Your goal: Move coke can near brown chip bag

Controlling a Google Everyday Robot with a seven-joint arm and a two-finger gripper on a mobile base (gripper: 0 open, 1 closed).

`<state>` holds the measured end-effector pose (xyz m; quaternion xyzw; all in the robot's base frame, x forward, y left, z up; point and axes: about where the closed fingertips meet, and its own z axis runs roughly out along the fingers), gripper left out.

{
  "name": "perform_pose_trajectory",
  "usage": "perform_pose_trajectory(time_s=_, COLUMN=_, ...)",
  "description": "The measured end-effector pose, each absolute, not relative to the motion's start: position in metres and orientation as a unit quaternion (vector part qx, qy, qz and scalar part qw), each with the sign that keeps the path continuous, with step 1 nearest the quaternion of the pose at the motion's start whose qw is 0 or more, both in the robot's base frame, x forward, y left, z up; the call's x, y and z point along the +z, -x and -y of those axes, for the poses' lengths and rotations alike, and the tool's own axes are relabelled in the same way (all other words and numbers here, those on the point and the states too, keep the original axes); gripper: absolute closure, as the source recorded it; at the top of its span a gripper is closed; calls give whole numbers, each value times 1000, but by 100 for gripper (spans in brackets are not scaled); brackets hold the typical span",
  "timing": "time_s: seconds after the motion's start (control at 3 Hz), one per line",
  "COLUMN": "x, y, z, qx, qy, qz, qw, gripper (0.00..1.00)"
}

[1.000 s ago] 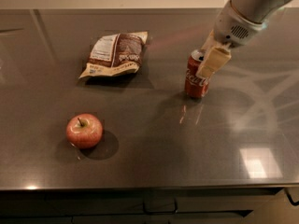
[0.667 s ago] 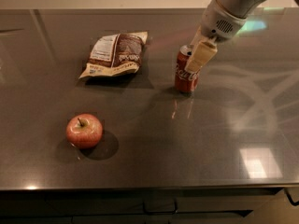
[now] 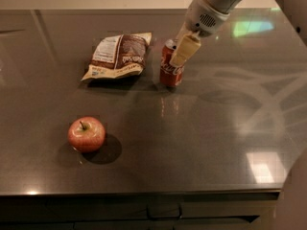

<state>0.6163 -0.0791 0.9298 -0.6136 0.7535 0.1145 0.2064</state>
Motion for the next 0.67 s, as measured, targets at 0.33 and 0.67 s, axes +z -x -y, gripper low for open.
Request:
perform_pose_trajectory(time_s=0.33, x=931, y=-625, z=58, qx=123, qy=622, qz=-743, qw=213, gripper=100)
perform_pose_trajectory(time_s=0.67, x=928, y=-629, z=42, qx=121, qy=632, qz=-736, qw=212, gripper=82)
